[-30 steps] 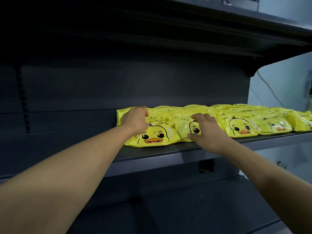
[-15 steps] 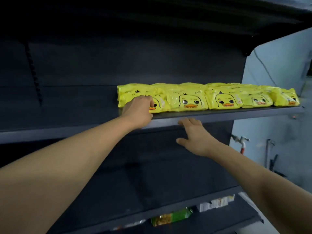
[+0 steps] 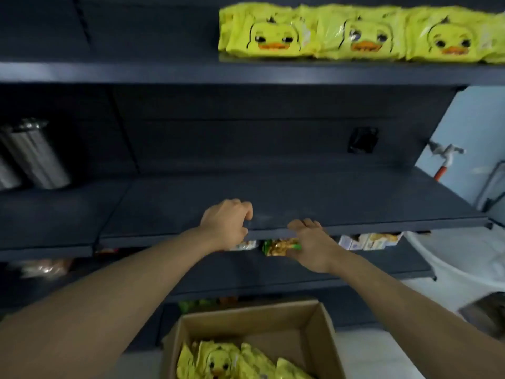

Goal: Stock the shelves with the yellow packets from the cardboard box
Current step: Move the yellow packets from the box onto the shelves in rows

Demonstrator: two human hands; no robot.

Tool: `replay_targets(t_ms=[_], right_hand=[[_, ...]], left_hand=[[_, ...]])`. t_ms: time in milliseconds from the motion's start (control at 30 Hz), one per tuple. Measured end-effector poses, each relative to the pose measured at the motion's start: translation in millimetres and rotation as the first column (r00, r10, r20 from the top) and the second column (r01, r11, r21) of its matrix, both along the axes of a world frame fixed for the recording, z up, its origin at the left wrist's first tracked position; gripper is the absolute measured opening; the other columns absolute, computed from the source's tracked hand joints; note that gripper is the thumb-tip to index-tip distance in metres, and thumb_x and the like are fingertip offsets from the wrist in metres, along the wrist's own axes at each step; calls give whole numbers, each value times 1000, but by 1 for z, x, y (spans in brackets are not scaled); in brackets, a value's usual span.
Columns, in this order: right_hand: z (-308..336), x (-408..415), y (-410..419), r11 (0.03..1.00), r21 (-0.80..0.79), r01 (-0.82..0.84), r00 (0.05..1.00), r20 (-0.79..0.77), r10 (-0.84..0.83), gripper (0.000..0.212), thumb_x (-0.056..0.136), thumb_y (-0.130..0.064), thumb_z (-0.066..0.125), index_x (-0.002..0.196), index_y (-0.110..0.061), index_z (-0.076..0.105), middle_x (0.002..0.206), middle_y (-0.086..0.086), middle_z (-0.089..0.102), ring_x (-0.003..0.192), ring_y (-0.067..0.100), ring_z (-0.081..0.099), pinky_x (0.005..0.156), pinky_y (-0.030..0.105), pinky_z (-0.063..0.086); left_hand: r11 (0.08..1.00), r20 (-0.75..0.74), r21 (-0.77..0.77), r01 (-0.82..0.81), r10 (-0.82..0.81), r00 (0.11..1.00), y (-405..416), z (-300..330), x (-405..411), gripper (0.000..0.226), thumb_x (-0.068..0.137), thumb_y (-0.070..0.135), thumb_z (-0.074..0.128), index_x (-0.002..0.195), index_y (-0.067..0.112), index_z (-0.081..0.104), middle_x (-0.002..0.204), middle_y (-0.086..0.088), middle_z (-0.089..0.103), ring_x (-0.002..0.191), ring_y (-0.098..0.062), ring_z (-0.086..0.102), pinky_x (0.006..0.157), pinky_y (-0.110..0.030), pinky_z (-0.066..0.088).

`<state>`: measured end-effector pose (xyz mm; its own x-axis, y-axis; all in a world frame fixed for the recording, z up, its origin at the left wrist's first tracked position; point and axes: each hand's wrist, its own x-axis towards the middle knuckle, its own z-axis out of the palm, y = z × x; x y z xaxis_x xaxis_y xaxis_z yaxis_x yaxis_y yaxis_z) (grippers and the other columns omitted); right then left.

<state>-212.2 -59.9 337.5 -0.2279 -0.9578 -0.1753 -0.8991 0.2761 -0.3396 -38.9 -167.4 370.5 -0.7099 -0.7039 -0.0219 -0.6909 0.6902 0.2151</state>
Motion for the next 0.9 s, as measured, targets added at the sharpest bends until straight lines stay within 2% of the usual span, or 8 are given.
replay_targets(t_ms=[100, 267, 400, 533, 700, 900], right_hand=[[-50, 8, 5, 993, 114, -16, 998, 60, 9, 66, 90, -32, 60, 143, -13, 26, 146, 10, 28, 136, 31, 25, 108, 41, 33], [-128, 21, 23, 960, 279, 21, 991, 120, -56, 60, 89, -34, 60, 138, -13, 32, 141, 10, 36, 130, 28, 36, 104, 39, 36], [-186, 30, 38, 905, 424, 47, 978, 163, -127, 63, 91, -35, 55, 141, -7, 30, 142, 15, 40, 130, 29, 40, 102, 32, 38], [-233, 37, 56, 864, 493, 100, 952, 205, -227, 52, 89, -33, 58, 132, -10, 42, 133, 14, 48, 121, 29, 47, 95, 31, 41], [-287, 46, 77, 824, 548, 141, 928, 216, -302, 46, 86, -32, 62, 124, -8, 51, 125, 14, 56, 116, 27, 53, 92, 30, 43], [-349, 52, 78, 796, 575, 192, 897, 227, -380, 44, 86, -30, 64, 123, -9, 53, 123, 15, 57, 113, 27, 56, 87, 29, 45]], left_hand=[[990, 74, 136, -43, 33, 997, -3, -50, 19, 25, 89, 23, 60, 113, 21, 54, 118, 3, 55, 107, -17, 53, 86, -35, 48], [927, 208, 344, -151, 82, 975, -5, -136, 47, 24, 86, 25, 65, 108, 24, 56, 113, 3, 59, 103, -18, 58, 89, -39, 50], [872, 307, 448, -194, 53, 950, -1, -206, 63, 18, 85, 26, 66, 100, 27, 57, 110, 5, 61, 102, -16, 59, 88, -34, 50], [817, 347, 542, -198, -2, 938, 1, -267, 77, 20, 85, 23, 66, 103, 25, 59, 112, 2, 62, 100, -16, 59, 86, -30, 50], [761, 412, 611, -219, -69, 909, -2, -327, 88, 17, 86, 25, 65, 98, 26, 52, 114, -2, 60, 101, -20, 59, 88, -35, 51], [790, 490, 570, -225, -107, 865, -10, -387, 85, 32, 90, 23, 61, 120, 16, 53, 125, -5, 55, 113, -26, 54, 93, -38, 48]])
